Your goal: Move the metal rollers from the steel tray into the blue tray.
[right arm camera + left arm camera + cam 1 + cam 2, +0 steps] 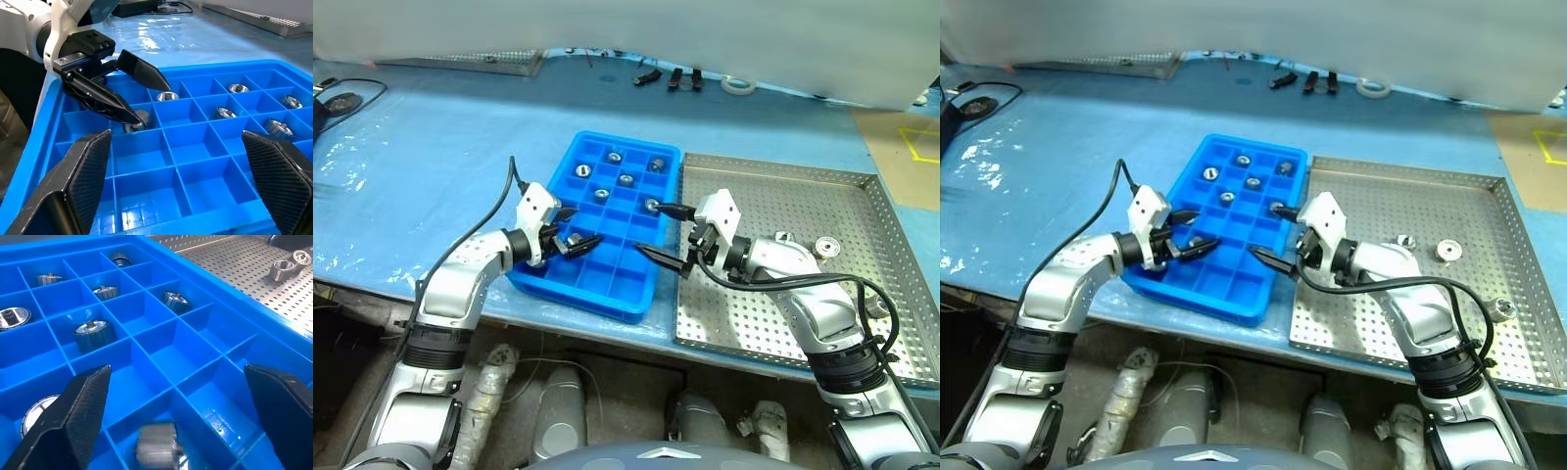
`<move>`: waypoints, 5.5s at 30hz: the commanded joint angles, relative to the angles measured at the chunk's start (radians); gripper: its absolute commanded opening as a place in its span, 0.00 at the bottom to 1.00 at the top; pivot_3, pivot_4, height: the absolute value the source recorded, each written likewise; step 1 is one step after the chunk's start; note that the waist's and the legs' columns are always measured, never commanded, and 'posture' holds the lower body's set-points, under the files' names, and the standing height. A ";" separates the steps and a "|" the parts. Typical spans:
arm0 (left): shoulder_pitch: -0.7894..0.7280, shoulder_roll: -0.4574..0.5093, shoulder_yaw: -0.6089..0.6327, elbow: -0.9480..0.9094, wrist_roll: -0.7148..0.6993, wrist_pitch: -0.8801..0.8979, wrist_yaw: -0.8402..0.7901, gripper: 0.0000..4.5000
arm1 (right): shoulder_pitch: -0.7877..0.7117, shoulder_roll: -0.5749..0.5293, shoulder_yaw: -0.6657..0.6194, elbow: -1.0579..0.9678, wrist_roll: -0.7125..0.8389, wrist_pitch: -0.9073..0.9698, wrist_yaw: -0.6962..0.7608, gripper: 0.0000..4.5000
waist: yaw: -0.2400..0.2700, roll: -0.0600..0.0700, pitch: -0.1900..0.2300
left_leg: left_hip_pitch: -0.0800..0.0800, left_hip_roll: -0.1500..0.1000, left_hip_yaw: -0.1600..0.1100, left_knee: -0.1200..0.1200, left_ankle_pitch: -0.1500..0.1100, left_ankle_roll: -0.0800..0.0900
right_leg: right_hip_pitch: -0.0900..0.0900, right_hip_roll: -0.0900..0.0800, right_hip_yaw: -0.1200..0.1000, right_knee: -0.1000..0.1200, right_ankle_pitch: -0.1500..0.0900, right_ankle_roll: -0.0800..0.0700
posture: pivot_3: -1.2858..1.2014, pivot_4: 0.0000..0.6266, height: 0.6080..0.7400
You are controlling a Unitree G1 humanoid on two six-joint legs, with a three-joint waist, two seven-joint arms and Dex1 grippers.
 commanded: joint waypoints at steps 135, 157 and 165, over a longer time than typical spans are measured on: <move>0.111 0.140 0.135 -0.308 -0.155 0.143 0.057 1.00 | -0.265 0.208 0.063 0.283 -0.079 -0.005 0.120 0.36 | 0.006 -0.001 0.000 | 0.010 0.005 0.022 -0.008 0.001 -0.001 | -0.013 0.004 0.020 0.008 0.001 -0.003 | 0.66 0.24 1.00; 0.246 0.145 0.172 -0.453 -0.236 0.203 0.197 1.00 | -0.378 0.297 0.044 0.565 -0.219 -0.141 0.032 0.36 | 0.096 -0.002 0.000 | 0.008 0.007 0.016 -0.009 0.006 -0.010 | -0.013 0.006 0.020 0.009 0.001 -0.003 | 0.68 0.24 1.00; 0.203 0.155 0.134 -0.407 -0.227 0.179 0.179 1.00 | -0.374 0.290 0.028 0.654 -0.258 -0.163 -0.017 0.36 | 0.084 -0.002 0.000 | 0.008 0.006 0.016 -0.009 0.007 -0.011 | -0.013 0.006 0.020 0.009 0.001 -0.003 | 0.66 0.24 1.00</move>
